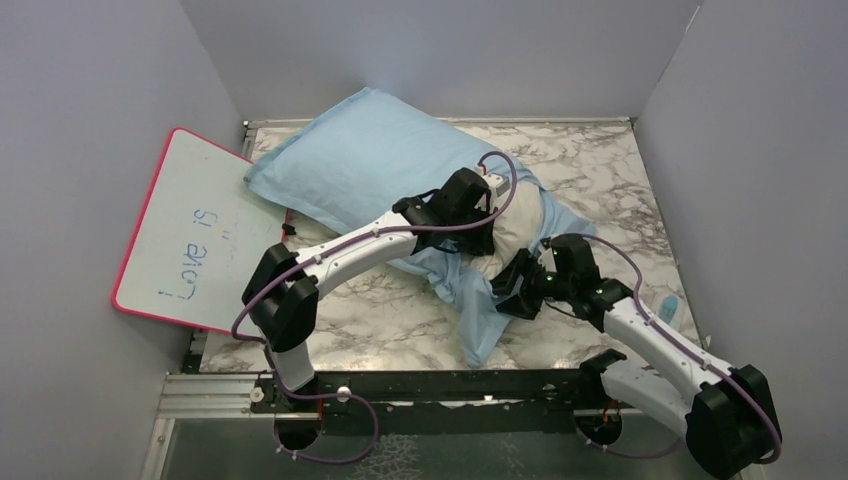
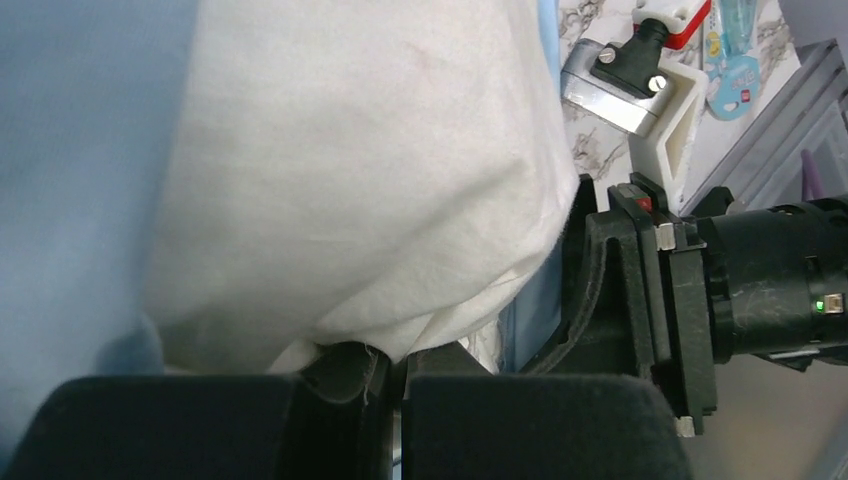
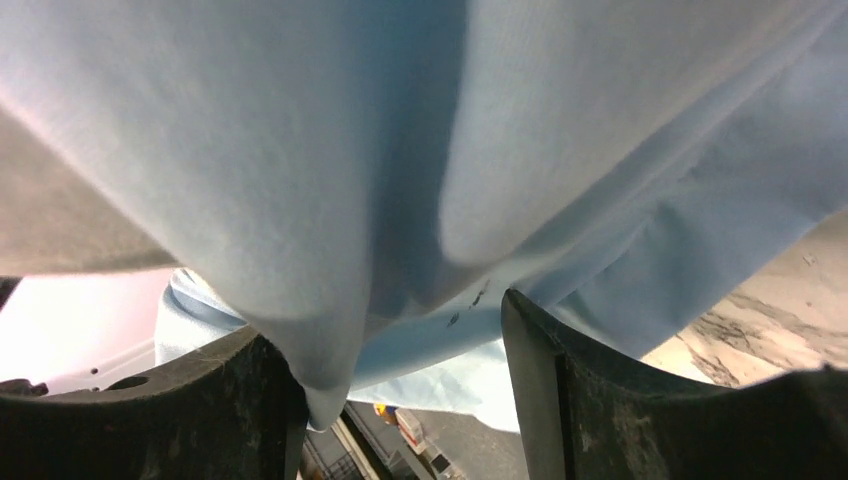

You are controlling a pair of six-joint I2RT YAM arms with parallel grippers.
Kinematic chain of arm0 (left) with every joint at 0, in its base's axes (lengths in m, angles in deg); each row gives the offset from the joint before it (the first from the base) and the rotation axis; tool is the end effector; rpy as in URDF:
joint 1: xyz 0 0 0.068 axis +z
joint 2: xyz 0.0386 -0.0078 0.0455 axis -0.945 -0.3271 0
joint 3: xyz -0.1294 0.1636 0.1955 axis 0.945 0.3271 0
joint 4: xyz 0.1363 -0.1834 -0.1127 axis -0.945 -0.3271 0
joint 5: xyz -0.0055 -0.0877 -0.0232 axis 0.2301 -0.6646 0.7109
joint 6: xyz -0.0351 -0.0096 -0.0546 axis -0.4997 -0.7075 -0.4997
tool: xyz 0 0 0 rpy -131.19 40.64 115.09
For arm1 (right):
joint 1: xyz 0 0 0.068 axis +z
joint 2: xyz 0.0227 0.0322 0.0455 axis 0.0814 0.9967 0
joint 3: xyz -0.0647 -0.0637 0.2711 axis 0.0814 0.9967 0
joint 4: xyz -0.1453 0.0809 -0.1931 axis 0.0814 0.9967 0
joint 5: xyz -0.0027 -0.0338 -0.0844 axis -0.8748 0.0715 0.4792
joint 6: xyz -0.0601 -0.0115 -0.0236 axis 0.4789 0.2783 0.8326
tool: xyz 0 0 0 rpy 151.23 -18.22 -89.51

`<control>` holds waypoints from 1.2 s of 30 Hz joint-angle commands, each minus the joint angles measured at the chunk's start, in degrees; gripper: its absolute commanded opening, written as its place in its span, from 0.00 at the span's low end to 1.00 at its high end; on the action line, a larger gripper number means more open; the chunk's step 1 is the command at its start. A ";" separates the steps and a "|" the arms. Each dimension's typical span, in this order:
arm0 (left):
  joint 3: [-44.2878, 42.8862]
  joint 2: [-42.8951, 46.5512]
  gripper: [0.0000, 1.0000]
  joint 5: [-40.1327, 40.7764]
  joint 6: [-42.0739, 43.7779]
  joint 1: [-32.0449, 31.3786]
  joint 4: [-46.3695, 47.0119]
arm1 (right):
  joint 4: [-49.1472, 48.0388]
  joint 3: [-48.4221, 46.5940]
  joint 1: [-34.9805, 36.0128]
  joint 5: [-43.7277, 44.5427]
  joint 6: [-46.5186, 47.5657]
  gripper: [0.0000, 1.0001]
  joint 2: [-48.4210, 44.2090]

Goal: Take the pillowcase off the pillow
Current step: Remove the pillow from the pillowcase.

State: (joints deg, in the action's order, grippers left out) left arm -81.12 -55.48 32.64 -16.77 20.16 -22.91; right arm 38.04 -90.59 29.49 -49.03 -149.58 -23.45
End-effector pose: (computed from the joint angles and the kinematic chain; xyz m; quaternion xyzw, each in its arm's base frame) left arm 0.2494 -0.3221 0.2960 0.2580 0.8720 -0.3202 0.2657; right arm 0.1550 0.1007 0.1988 0.1954 0.8679 0.4436 0.1083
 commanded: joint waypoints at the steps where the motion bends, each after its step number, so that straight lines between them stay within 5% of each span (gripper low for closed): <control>1: 2.24 1.95 0.00 3.76 -1.34 -1.21 9.82 | 8.11 -5.30 1.45 -0.71 0.03 0.71 -1.82; 6: 3.60 2.48 0.00 4.84 -2.06 -1.31 10.41 | 15.80 -6.91 1.38 5.25 -2.57 0.75 -5.76; 13: 3.50 2.09 0.00 4.87 -2.92 -1.96 10.99 | 3.01 0.04 1.50 -1.28 -7.59 0.71 -7.52; 16: 2.75 1.31 0.00 4.96 -2.97 -2.34 10.95 | 1.83 -1.72 1.46 -5.98 -2.20 0.68 -3.30; 20: -0.62 -0.12 0.00 5.41 -3.12 -2.26 10.82 | 12.15 -5.87 1.46 -5.74 9.34 0.61 1.80; 27: -13.67 -4.31 0.00 5.89 -4.51 -1.22 7.85 | 9.76 5.58 1.47 -8.87 14.92 0.55 3.44; 36: -14.65 -1.98 0.00 1.28 -4.73 -0.52 7.74 | -2.07 14.80 1.46 -0.43 4.49 0.46 7.97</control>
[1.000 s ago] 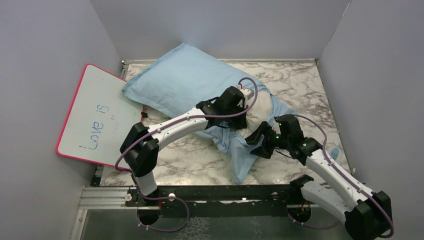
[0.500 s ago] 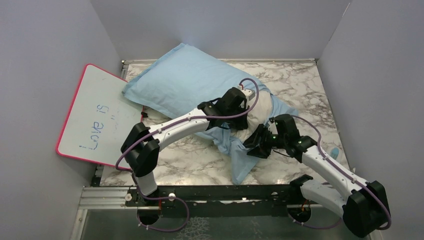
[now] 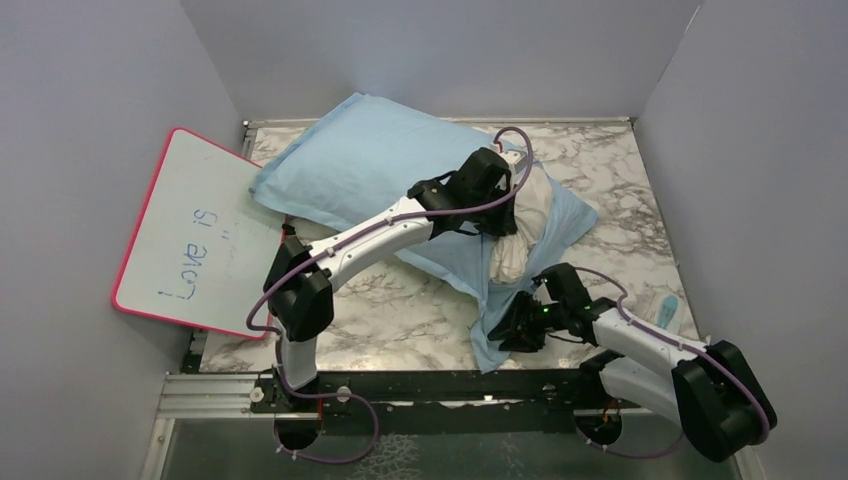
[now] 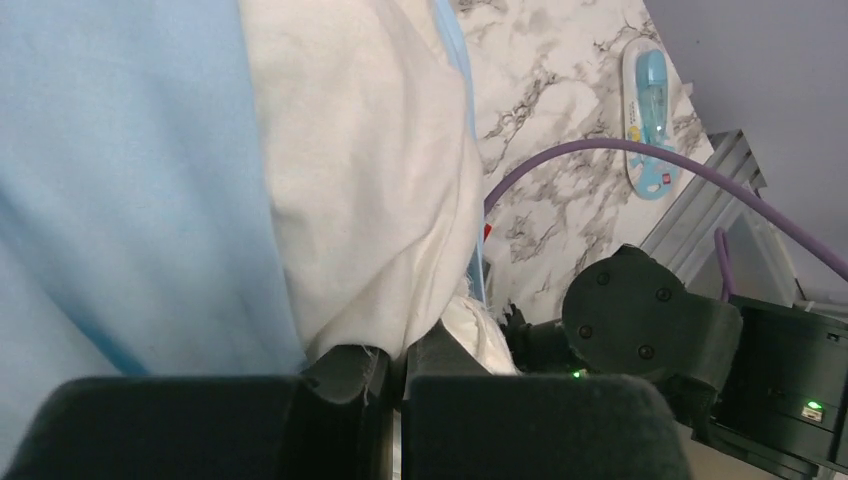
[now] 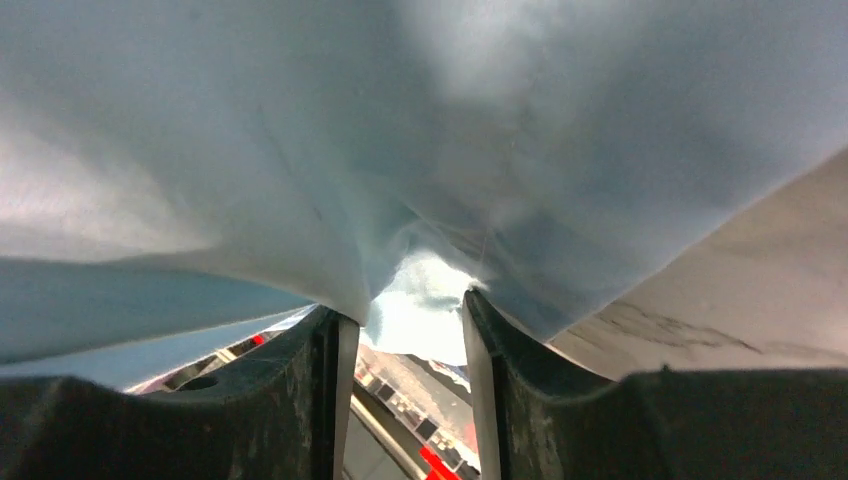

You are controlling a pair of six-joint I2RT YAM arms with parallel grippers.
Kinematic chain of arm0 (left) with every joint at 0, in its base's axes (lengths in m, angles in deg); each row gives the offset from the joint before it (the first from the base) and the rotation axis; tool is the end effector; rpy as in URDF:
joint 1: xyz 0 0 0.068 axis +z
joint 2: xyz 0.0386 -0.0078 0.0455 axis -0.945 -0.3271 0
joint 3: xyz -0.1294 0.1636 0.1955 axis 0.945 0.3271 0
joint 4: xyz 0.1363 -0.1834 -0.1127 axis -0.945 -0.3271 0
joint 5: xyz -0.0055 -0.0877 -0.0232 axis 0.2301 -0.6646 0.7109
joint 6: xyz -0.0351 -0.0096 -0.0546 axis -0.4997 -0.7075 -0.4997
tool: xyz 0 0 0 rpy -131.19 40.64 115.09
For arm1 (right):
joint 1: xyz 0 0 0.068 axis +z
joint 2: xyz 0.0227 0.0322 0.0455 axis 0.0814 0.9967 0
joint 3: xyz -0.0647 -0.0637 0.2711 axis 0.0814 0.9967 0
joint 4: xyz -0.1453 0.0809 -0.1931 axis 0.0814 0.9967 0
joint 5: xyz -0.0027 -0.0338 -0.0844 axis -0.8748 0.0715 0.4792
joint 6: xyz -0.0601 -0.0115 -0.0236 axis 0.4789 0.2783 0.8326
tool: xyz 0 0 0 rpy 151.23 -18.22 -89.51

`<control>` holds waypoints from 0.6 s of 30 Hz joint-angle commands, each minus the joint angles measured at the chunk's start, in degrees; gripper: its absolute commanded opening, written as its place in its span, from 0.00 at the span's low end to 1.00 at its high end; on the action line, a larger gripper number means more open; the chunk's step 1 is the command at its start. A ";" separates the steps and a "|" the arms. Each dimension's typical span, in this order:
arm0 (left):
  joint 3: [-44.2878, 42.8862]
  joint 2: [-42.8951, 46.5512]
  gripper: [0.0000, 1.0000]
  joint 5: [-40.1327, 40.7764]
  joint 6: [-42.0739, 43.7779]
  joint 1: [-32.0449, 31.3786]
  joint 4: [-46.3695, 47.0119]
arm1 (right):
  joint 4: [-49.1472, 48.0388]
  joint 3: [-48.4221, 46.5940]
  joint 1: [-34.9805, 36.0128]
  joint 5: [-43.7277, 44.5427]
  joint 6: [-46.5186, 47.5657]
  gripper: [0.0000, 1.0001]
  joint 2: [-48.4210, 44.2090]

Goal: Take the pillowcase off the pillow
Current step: Remove the pillow from the pillowcase.

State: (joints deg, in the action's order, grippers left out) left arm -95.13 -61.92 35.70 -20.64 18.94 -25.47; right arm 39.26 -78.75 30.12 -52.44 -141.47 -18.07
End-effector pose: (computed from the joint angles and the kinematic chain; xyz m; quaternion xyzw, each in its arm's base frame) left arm 0.2671 -0.3544 0.3292 0.2268 0.8634 -0.3375 0.2988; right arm 0.1192 0.0888 0.1232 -0.1716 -0.9129 -0.3704 0.0029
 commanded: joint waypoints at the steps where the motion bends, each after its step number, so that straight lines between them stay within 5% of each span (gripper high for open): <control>1: 1.08 5.51 0.00 -2.07 -0.21 0.67 10.42 | -5.34 2.94 0.88 3.00 -4.98 0.46 2.82; 3: 4.91 7.63 0.02 -3.85 1.89 0.67 10.17 | -9.11 2.30 0.83 2.67 -6.85 0.46 2.57; 7: 13.47 12.61 0.42 -3.20 2.62 0.70 8.87 | -4.41 -3.54 0.83 6.42 -4.78 0.46 1.31; 11: 19.22 17.63 0.70 -2.81 3.03 0.66 9.01 | 6.20 -9.51 0.87 14.21 -2.34 0.48 -1.37; 18: 23.81 22.29 0.78 -10.16 7.12 -1.41 8.28 | 15.88 -12.99 0.84 21.60 -3.92 0.48 -6.44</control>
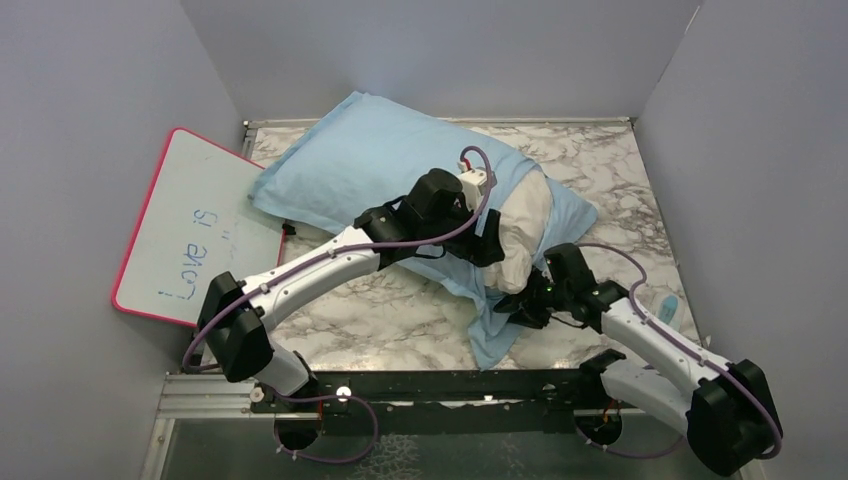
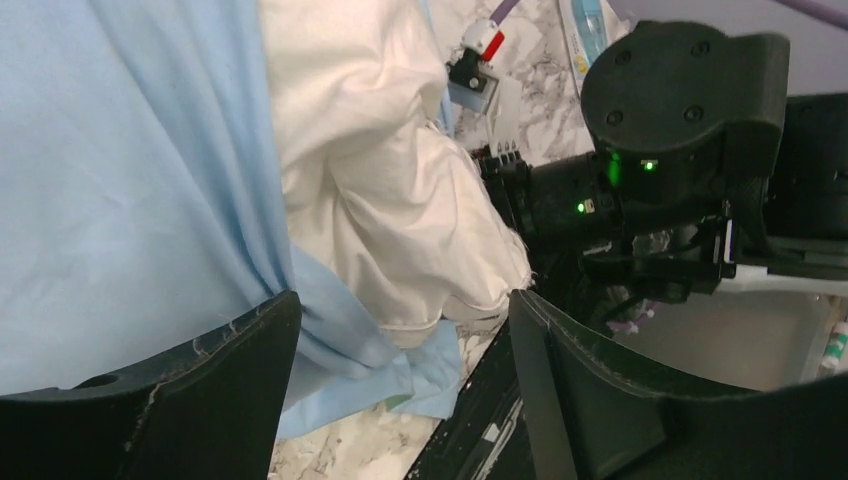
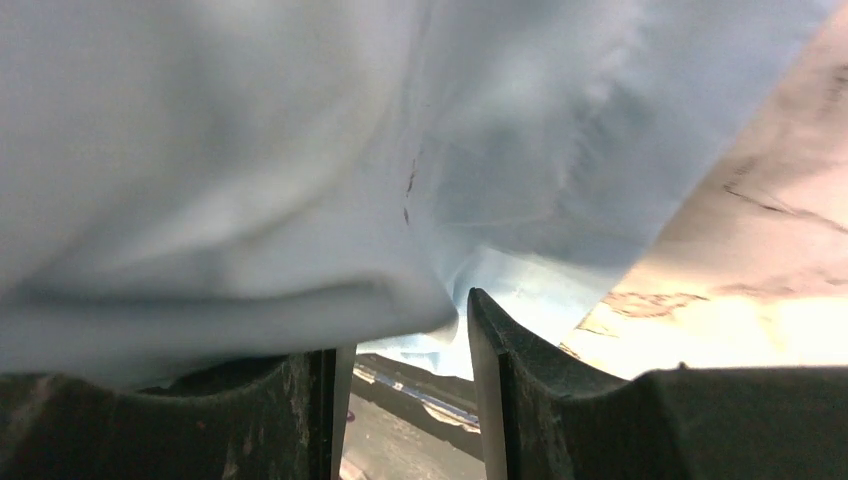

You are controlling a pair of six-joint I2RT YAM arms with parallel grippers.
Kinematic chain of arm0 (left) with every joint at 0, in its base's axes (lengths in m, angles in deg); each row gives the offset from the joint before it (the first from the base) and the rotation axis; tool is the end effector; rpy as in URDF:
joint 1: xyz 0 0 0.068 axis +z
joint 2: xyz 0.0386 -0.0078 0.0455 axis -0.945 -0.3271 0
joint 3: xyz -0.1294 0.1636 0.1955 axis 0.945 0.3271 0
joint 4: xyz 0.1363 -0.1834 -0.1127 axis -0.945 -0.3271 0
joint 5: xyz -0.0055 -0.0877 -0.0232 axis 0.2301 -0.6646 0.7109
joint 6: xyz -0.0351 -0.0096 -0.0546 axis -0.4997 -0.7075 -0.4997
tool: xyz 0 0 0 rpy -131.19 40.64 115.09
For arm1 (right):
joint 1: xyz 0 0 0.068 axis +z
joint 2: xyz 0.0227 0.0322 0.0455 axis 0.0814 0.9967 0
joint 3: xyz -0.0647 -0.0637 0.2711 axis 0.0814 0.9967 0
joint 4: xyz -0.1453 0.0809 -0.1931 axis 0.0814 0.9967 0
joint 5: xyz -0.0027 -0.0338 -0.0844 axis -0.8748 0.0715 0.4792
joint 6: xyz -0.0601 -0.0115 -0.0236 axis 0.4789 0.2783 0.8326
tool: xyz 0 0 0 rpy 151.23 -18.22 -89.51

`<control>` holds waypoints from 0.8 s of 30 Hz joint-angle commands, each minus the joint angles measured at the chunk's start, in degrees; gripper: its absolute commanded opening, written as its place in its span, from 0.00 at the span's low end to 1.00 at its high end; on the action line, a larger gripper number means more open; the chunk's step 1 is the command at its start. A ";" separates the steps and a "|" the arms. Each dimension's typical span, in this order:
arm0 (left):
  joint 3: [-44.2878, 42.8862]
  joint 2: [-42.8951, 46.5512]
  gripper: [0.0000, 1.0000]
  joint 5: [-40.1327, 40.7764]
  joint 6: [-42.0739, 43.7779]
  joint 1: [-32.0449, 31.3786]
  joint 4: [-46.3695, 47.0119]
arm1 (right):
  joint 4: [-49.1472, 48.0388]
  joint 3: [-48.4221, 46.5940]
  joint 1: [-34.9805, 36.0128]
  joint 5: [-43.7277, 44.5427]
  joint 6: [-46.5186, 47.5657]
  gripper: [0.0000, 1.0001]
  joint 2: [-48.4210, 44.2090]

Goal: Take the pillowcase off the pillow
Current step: Remove the pillow from the pillowcase.

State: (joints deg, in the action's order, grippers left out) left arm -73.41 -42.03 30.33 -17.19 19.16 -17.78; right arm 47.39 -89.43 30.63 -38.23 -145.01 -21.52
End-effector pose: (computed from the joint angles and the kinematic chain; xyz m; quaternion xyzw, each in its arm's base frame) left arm 0.2101 -0.2870 0.3438 0.2698 0.8230 -0.3844 0.3195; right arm 0.1453 0.0902 0.1711 0.2202 0.9150 0.3208 0.1065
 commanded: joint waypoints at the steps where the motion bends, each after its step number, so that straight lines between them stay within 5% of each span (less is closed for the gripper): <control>1: 2.31 2.86 0.78 -3.91 5.01 -3.05 0.15 | 9.59 -2.89 0.35 9.46 -1.02 0.48 -4.31; 9: 1.94 2.77 0.81 12.10 15.91 -13.84 -2.41 | 24.80 -7.93 0.32 27.21 -8.62 0.52 -15.23; 18: 0.73 -0.60 0.99 27.94 30.68 -20.91 -2.11 | 34.90 -15.78 0.32 36.90 -12.17 0.67 -17.85; 24: 0.43 -3.72 0.99 33.39 37.40 -24.57 -1.84 | 30.36 -17.81 0.24 32.41 -7.80 0.68 -13.54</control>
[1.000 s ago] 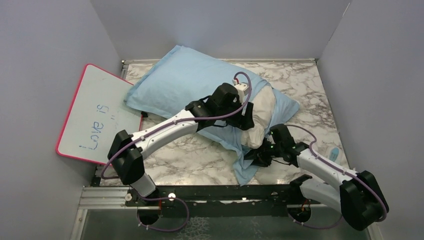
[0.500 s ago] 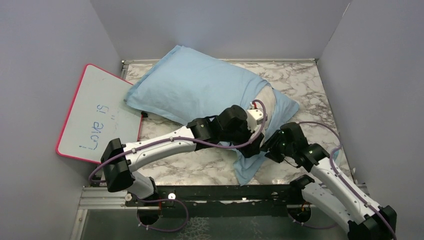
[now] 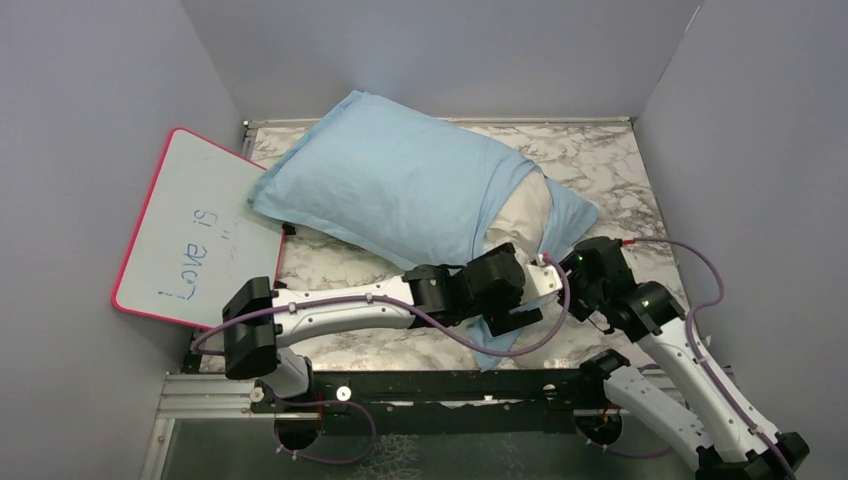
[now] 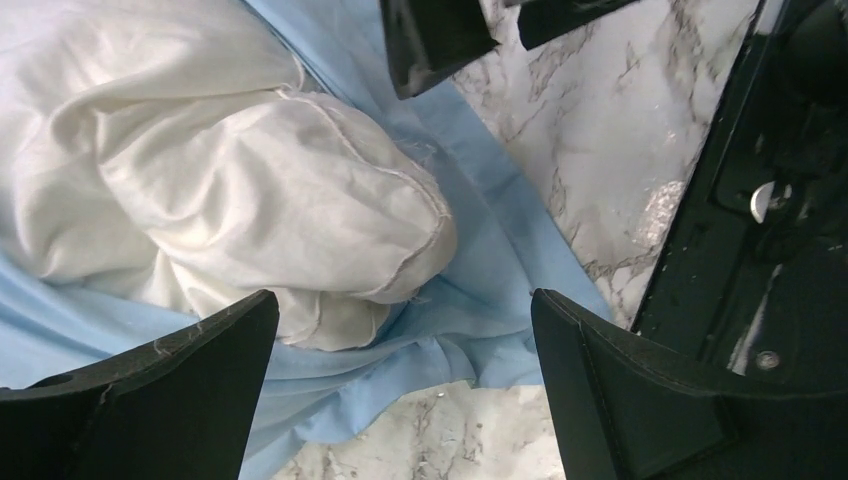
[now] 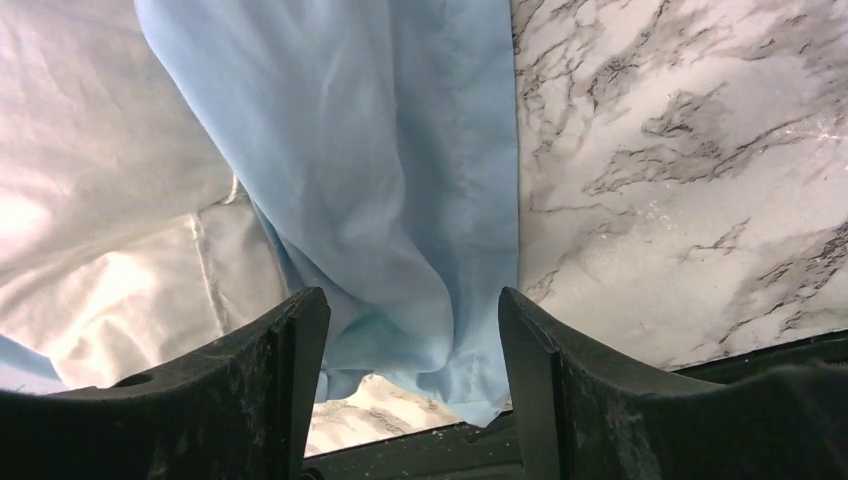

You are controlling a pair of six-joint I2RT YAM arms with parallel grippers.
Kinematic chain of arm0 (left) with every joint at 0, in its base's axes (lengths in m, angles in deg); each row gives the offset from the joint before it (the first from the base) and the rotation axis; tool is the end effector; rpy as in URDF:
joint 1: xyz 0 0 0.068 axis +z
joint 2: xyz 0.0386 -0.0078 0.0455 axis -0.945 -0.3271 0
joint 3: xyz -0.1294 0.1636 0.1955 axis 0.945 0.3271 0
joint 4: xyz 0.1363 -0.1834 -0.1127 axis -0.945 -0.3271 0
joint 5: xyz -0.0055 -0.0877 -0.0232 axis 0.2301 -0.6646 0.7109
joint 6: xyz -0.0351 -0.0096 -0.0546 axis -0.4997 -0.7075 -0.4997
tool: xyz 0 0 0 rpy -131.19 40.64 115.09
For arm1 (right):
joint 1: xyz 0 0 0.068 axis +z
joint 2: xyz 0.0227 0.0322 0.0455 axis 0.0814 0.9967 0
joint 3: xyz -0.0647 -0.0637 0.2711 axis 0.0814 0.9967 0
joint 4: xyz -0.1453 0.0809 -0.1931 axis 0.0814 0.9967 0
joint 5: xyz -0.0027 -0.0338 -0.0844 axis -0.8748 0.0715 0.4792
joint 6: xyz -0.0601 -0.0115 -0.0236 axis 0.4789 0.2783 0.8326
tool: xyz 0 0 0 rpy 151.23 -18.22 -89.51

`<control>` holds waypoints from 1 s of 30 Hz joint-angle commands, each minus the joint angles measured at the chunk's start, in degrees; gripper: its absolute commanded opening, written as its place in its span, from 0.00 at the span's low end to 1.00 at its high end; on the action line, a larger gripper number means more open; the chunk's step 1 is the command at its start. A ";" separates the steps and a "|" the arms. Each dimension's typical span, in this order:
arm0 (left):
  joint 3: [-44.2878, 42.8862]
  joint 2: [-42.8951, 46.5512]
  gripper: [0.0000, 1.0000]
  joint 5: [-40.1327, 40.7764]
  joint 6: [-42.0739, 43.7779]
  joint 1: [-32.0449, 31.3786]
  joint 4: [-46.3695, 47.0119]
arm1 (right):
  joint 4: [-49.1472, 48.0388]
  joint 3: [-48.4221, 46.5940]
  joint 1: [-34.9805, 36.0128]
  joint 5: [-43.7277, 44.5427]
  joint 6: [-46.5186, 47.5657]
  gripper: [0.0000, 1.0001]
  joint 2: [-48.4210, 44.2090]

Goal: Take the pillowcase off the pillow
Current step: Remove the pillow from the pillowcase.

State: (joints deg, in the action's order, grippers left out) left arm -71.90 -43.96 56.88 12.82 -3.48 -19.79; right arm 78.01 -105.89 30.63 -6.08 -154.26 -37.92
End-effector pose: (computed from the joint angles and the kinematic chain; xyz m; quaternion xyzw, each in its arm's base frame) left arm 0.1072 -0.3430 0.3194 0.5393 0.7072 -0.1715 0.4237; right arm 0.1110 0.0418 0.2582 0.3742 0.8655 0.1634 0.2900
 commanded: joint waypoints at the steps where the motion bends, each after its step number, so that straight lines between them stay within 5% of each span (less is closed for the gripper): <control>1: -0.82 -1.99 0.99 7.16 8.15 -2.22 0.40 | -1.04 -1.28 0.19 -0.58 1.33 0.68 3.84; 8: -0.93 -4.28 0.99 9.07 11.73 -2.69 5.39 | -7.50 0.28 -6.41 -8.90 3.26 0.68 5.88; 15: -2.03 -8.23 0.98 9.91 14.39 -2.73 8.90 | -15.42 6.87 -28.29 -36.82 14.24 0.63 9.15; 21: -1.29 -10.27 0.92 12.55 14.74 -2.78 11.16 | -16.95 8.02 -29.99 -41.73 16.04 0.62 12.72; 24: -3.42 -12.46 0.82 17.35 14.78 -2.78 11.34 | -16.95 8.50 -29.98 -41.81 15.79 0.62 11.87; 30: -4.58 -12.76 0.43 20.08 13.46 -2.69 12.27 | -17.11 10.00 -29.99 -41.80 14.55 0.59 9.40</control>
State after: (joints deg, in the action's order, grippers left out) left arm -74.81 -56.90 72.77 26.96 -6.04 -10.50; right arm 62.27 -97.15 0.90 -45.55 -139.90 -26.88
